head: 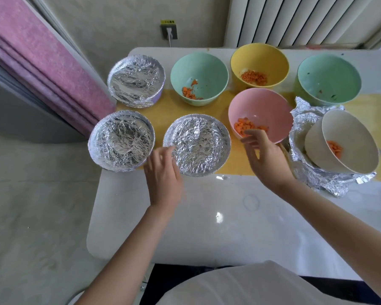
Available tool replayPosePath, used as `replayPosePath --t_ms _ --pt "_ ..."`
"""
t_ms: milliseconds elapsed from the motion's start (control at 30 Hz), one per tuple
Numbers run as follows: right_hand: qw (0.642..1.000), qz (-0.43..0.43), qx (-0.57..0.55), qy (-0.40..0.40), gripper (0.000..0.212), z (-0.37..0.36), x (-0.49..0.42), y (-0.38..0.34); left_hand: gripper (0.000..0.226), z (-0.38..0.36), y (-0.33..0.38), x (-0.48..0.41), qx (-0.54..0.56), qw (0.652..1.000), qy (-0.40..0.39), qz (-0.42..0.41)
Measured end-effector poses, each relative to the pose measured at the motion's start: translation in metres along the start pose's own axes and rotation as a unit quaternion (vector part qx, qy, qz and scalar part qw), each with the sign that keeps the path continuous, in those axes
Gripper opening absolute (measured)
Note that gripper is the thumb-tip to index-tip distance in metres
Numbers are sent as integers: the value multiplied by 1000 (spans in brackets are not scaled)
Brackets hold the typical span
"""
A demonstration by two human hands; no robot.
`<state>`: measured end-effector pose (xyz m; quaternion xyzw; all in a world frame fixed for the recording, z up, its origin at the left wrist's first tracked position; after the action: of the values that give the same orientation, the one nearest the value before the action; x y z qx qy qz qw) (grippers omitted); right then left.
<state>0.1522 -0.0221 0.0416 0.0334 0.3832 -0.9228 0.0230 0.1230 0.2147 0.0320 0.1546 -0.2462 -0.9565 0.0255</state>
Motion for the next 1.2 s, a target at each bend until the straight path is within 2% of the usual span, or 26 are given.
replayPosePath --t_ms 67,133,200,300,400,567,667,733,833,900,933,1100,1200 --pt "996 38 65 56 25 24 13 8 31 -2 20 19 -5 996 -13 -87" --pt "984 44 141 104 31 44 22 23 35 -15 39 39 4 985 -68 -155" --pt "971 33 194 139 36 64 28 40 38 -38 58 62 10 963 -145 -225" --pt "960 -9 223 171 39 90 35 65 41 -82 74 94 -26 914 -287 -286" --pt "956 -79 245 143 49 106 40 88 42 -117 73 110 -79 876 -379 -288" --pt "945 -150 279 77 39 116 44 119 27 -131 85 96 -120 838 -442 -296" --pt "940 -161 298 51 28 117 45 126 32 -130 106 60 -61 847 -489 -198" --pt "935 -169 311 34 24 115 47 130 39 -129 128 38 34 856 -503 -111" --pt "935 -153 319 27 19 115 48 131 54 -137 169 16 185 850 -493 2" --pt "938 -148 311 38 19 118 49 129 43 -143 189 2 249 852 -457 52" --pt "939 -148 306 46 19 120 50 128 34 -146 197 -5 257 862 -433 55" --pt "942 -134 297 78 14 126 59 123 42 -154 219 -23 185 925 -333 7" --pt "947 -122 279 106 4 129 66 123 29 -154 232 -29 175 936 -304 -7"
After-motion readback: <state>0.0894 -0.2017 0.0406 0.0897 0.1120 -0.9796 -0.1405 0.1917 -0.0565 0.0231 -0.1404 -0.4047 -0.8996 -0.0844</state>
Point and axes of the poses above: each hand's wrist, its own x-axis away from the middle knuckle, its own z-axis out of the back of the hand, y = z × x, the point moved 7 cm from there along -x, towards the middle knuckle
